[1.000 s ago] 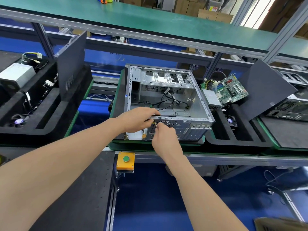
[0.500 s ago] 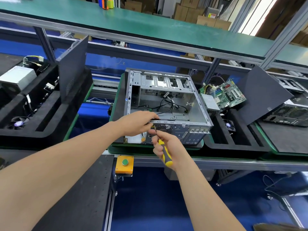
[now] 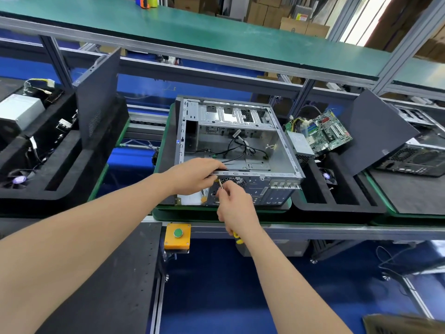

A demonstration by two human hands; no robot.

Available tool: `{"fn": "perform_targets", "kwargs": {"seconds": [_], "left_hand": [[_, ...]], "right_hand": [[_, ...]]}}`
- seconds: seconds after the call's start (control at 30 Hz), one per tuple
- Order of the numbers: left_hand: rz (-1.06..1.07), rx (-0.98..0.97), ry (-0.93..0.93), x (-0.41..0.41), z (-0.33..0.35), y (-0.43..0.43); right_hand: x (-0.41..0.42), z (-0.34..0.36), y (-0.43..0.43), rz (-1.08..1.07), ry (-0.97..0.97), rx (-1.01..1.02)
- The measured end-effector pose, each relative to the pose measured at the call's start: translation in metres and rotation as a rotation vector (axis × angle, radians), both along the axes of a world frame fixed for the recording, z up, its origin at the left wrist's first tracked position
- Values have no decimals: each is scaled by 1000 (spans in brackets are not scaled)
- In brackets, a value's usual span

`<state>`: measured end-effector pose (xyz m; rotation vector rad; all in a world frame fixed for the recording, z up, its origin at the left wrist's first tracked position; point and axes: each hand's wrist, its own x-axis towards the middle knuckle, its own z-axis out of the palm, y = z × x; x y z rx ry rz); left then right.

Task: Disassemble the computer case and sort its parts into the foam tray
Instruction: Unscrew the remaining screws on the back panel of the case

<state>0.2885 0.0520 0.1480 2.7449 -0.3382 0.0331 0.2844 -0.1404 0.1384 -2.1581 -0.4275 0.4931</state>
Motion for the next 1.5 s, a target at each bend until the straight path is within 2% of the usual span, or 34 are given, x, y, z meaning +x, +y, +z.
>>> {"fn": "perform_targets", "kwargs": {"seconds": [0.03, 0.1, 0.17, 0.23, 0.33, 0.4, 0.5, 0.57, 0.7, 0.83, 0.97, 1.03, 1.1, 1.23, 1.5], "left_hand": [[-2, -1, 4, 0, 0, 0], [-3, -3, 8, 0, 0, 1], [-6, -4, 6, 0, 0, 1], [-5, -7, 3, -1, 0, 1], [3, -3, -1, -1, -1, 1], [13, -1, 3, -2, 0, 1], [32, -7, 2, -3, 1, 0], [40, -17, 4, -3, 1, 1], [38, -49, 43, -4, 4, 3], [60, -75, 87, -3, 6, 5], [72, -83, 81, -3, 4, 4], [73, -76, 69, -3, 4, 4], [79, -85, 63, -2, 4, 4], [88, -101, 78, -3, 5, 3], [108, -108, 85, -6, 5, -1]], "right_hand": [[-3, -2, 1, 25, -212, -175], [-9, -7, 3, 29, -467, -399], [-11, -15, 5, -16, -554, -454], [-9, -17, 4, -75, -540, -378], [-2, -15, -1, -60, -315, -147], [5, -12, -1, -81, -9, 48], [10, -5, 1, -167, 567, 383], [11, -2, 3, -168, 776, 518], [17, 2, 10, -198, 909, 645], [20, 9, 18, -222, 1020, 683], [26, 12, 25, -334, 1164, 720], [27, 11, 27, -358, 1112, 686], [27, 9, 28, -348, 968, 603], [22, 4, 29, -303, 496, 283], [7, 0, 34, -244, -191, -32]]}}
